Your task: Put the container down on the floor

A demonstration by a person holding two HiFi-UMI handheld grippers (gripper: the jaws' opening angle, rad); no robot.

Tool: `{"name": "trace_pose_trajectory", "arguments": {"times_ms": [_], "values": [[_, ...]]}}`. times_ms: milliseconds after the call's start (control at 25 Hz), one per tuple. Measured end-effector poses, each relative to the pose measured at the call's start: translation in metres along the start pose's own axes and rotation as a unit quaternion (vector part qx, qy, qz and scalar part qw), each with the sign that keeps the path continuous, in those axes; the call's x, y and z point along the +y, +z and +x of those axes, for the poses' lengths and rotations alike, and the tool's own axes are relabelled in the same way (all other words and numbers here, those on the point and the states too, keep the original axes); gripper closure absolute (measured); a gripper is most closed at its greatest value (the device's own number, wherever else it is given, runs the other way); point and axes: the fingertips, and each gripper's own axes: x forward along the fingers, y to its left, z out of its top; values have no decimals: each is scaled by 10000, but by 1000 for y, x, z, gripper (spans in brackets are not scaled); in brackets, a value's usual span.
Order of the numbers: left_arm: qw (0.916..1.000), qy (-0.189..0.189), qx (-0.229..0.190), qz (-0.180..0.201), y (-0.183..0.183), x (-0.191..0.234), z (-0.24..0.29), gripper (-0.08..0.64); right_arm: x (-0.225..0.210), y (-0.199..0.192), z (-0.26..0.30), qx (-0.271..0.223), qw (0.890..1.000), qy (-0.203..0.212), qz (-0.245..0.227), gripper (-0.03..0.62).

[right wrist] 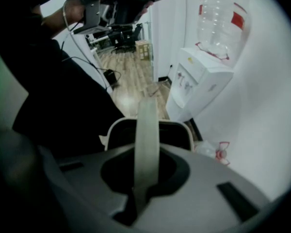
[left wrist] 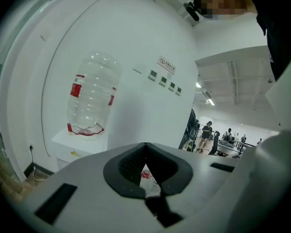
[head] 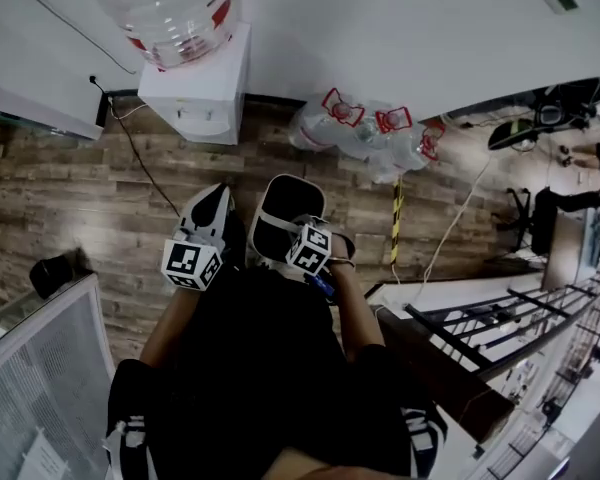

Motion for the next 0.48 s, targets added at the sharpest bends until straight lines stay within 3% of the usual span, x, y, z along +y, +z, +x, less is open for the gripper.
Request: {"name": "trace_pose_trajectory", "arguments": {"times_ms": [480], "values": [[9984,-494,258,-85,30,68,65,528,-82,52,23,62,10000,16,-13,560]]}}
